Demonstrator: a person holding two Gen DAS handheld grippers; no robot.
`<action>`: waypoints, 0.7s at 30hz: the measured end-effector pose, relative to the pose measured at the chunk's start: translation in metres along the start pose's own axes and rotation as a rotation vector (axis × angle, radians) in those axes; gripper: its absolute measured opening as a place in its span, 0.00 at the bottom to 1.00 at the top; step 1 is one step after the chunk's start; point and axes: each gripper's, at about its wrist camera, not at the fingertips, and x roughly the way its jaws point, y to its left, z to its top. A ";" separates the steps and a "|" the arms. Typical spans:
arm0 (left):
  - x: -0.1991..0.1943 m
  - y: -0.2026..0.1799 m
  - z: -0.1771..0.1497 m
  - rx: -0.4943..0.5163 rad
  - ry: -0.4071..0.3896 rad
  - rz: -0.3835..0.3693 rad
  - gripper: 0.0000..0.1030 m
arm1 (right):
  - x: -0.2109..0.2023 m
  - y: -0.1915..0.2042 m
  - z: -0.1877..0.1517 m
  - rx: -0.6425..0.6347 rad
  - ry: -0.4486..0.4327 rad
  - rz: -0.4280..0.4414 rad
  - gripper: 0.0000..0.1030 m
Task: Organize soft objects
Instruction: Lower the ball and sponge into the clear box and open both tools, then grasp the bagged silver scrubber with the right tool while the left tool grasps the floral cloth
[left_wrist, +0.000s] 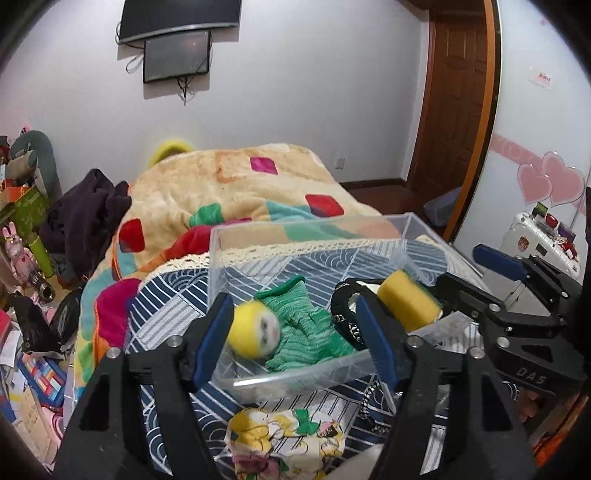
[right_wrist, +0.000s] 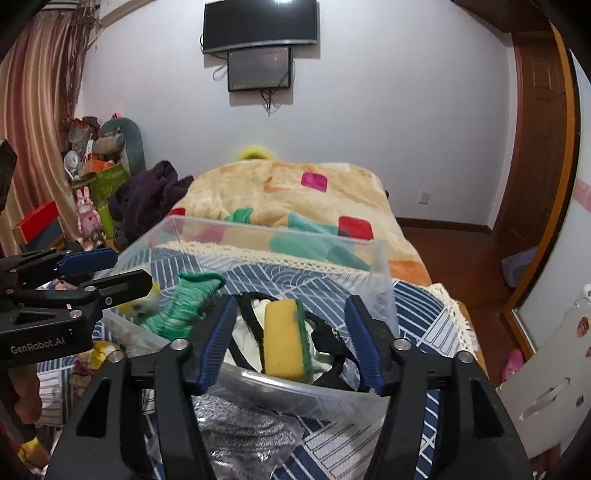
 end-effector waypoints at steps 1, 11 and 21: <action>-0.005 0.000 -0.001 0.002 -0.010 0.003 0.73 | -0.005 0.000 0.001 0.001 -0.013 0.000 0.67; -0.036 0.009 -0.031 0.003 -0.019 0.021 0.90 | -0.032 0.009 -0.017 0.014 -0.058 0.054 0.84; -0.020 0.023 -0.074 -0.022 0.088 0.046 0.90 | -0.013 0.029 -0.051 -0.008 0.047 0.084 0.84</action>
